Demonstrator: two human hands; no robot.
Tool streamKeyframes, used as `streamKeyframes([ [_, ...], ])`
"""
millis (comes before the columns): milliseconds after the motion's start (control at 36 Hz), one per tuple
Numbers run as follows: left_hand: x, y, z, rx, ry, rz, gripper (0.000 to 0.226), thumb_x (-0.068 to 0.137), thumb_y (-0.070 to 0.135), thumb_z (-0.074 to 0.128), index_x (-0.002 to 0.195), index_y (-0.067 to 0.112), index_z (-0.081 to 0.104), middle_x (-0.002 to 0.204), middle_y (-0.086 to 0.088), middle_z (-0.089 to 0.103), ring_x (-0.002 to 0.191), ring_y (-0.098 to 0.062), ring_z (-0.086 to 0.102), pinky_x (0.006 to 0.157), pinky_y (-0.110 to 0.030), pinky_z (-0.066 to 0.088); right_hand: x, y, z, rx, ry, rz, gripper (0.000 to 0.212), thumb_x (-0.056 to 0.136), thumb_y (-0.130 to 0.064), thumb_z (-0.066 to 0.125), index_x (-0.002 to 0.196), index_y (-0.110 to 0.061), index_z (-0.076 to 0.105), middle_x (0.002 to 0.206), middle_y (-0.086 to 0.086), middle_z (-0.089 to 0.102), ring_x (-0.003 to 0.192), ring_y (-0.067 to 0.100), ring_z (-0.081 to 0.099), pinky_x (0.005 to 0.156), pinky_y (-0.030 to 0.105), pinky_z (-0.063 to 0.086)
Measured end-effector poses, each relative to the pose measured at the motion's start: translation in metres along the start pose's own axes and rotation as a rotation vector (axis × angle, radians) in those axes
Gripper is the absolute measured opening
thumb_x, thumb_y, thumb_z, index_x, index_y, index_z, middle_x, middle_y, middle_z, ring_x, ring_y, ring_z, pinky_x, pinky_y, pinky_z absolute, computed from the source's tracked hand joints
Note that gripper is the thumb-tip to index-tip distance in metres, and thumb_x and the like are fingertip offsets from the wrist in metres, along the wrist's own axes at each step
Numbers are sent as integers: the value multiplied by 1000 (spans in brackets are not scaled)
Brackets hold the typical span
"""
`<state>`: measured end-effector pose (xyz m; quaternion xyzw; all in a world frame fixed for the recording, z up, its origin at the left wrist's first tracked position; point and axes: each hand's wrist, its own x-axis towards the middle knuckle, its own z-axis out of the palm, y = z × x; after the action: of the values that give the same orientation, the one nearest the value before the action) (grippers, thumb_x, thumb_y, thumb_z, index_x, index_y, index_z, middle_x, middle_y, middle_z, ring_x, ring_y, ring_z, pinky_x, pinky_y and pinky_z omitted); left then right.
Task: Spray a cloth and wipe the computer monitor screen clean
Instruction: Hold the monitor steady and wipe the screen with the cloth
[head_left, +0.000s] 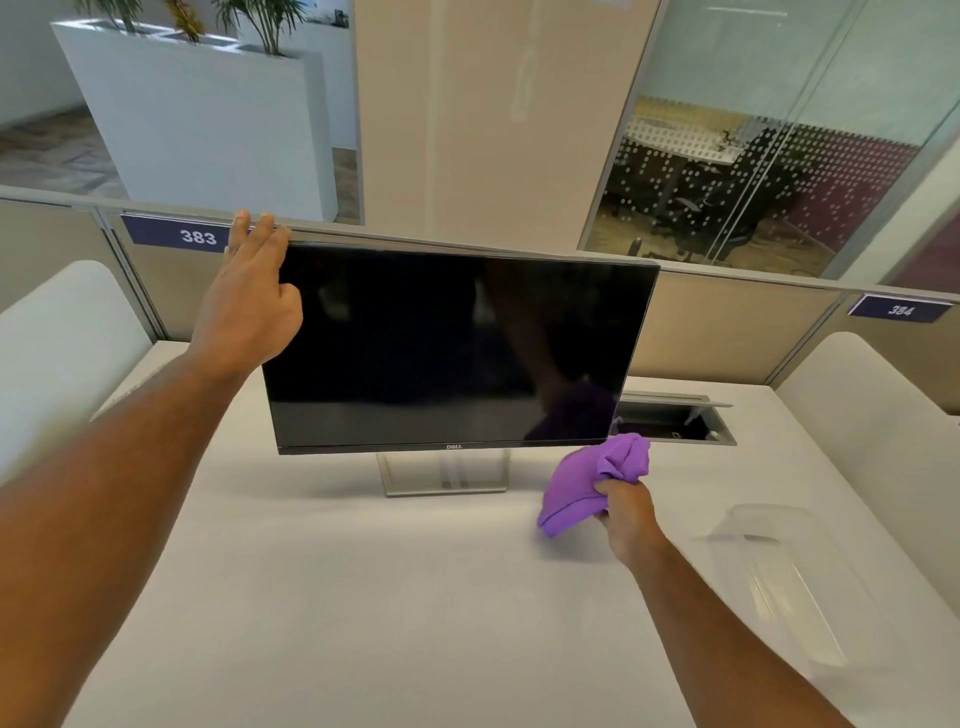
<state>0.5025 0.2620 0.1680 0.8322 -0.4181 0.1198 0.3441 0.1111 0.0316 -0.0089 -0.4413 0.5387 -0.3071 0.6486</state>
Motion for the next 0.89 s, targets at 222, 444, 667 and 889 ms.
streamKeyframes([
  [222, -17, 7, 6, 44, -45, 43, 76, 95, 6, 45, 160, 19, 8, 168, -1, -3, 153, -21, -11, 122, -43, 6, -48, 16, -1, 371, -181, 15, 40, 94, 6, 57, 125, -20, 62, 117, 14, 68, 109, 36, 66, 81, 46, 62],
  [444, -76, 35, 22, -47, -115, 10, 75, 94, 0, 45, 160, 14, 11, 168, -1, -5, 153, -18, -9, 123, -44, 9, -97, 42, 9, 530, -222, 138, 43, 89, 7, 60, 125, -17, 64, 114, 19, 71, 106, 38, 69, 75, 47, 60],
  [667, -180, 63, 82, -222, -416, -101, 68, 101, 9, 45, 161, 17, 13, 168, 4, -3, 154, -18, -2, 123, -35, 9, -148, 63, 29, 627, -337, 221, 47, 80, 1, 67, 126, -11, 63, 113, 21, 71, 95, 38, 74, 76, 47, 59],
  [889, -271, 96, 111, -780, -563, -679, 66, 93, 63, 45, 145, 22, 48, 145, -4, 55, 124, -22, 58, 105, -39, 48, -181, 71, 35, 664, -400, 214, 50, 80, 1, 67, 130, -6, 62, 118, 26, 69, 102, 43, 70, 81, 51, 59],
])
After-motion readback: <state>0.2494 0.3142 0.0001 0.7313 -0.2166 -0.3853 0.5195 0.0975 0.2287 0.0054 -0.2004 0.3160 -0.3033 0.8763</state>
